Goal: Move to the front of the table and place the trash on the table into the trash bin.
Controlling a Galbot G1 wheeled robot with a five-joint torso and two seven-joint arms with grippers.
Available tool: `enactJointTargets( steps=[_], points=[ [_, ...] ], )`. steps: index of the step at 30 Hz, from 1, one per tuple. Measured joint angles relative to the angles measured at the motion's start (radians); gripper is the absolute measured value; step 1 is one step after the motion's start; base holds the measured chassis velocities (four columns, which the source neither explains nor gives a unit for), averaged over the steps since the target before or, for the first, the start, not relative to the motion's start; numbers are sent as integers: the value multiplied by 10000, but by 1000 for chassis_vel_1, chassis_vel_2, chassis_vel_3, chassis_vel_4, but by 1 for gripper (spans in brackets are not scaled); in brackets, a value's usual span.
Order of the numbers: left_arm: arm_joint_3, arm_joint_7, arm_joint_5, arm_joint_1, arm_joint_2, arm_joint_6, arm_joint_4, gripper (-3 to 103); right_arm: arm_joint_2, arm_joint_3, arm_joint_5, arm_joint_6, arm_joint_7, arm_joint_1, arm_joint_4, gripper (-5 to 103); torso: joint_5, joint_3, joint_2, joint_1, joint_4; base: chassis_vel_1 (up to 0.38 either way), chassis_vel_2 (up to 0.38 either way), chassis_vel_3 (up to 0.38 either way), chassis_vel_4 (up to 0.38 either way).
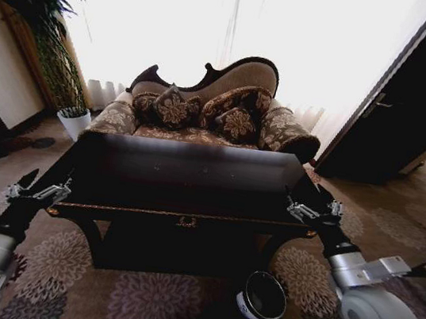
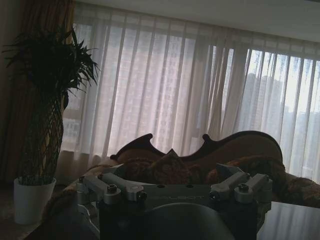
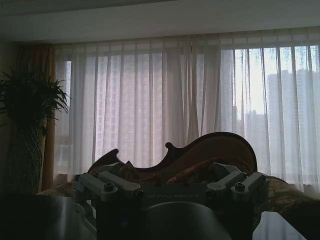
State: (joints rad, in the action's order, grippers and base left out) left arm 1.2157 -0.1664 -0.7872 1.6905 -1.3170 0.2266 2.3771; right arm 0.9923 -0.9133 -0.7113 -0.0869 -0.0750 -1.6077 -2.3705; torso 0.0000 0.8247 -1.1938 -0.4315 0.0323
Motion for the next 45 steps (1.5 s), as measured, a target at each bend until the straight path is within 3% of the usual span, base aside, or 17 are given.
enactJointTargets(
  steps=[45],
  points=[
    [-317, -8, 212, 55, -111, -13, -9, 100, 123, -33, 70, 184, -530, -208, -118, 100, -1, -4, -5, 11, -2, 176, -172, -170, 177]
  ],
)
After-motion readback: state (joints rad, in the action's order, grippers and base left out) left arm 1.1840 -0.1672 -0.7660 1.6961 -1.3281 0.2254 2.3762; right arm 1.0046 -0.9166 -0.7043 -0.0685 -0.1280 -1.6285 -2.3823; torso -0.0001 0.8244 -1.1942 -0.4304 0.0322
